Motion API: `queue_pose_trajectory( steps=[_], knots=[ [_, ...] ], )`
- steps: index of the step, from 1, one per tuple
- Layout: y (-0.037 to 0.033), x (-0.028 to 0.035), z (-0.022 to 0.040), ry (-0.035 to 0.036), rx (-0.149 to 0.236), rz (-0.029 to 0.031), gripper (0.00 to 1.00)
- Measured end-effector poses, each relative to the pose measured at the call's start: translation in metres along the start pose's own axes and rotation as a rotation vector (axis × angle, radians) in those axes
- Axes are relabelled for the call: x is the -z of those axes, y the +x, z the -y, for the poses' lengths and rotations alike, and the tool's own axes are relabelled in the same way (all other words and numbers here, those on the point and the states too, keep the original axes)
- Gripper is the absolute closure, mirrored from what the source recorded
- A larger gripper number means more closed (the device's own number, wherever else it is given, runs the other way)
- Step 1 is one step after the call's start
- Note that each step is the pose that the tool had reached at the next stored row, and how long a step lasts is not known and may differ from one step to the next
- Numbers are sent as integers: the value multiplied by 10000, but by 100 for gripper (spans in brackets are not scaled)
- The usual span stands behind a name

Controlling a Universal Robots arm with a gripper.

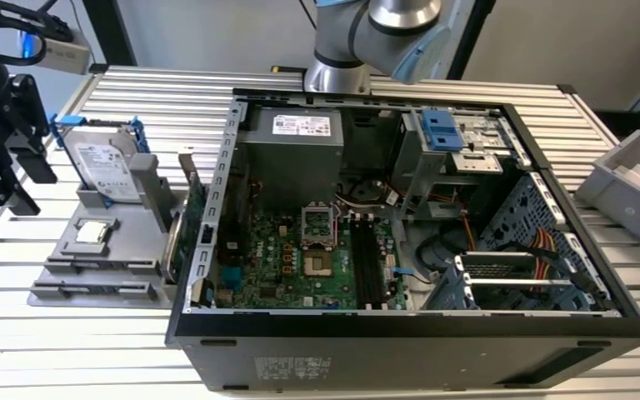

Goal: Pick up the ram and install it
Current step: 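Pick up the ram and move it above insertion slot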

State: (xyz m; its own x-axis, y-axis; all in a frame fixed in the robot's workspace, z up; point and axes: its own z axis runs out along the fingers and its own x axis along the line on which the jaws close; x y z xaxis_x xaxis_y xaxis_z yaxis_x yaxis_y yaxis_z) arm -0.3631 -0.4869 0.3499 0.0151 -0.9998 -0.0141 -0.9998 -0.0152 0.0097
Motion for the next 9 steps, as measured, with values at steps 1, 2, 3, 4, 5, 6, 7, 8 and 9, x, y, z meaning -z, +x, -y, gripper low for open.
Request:
queue_pose_trajectory(
  steps=[1, 2, 3, 4, 5, 6, 7, 8, 9],
  knots=[
    [0, -9, 0, -1, -2, -1, 0],
    [0, -20, 1, -1, -5, 0, 0],
    [1, -30, 3, -2, -4, -1, 0],
    [1, -40, 6, -2, -5, -2, 0],
    [1, -51, 8, -1, -5, 0, 0],
    [1, -63, 11, 0, -7, 1, 0],
    [2, -75, 14, 1, -6, 1, 0],
    [2, -85, 16, -1, -7, 0, 0],
    [2, -97, 18, 0, -7, 0, 0]
  ],
)
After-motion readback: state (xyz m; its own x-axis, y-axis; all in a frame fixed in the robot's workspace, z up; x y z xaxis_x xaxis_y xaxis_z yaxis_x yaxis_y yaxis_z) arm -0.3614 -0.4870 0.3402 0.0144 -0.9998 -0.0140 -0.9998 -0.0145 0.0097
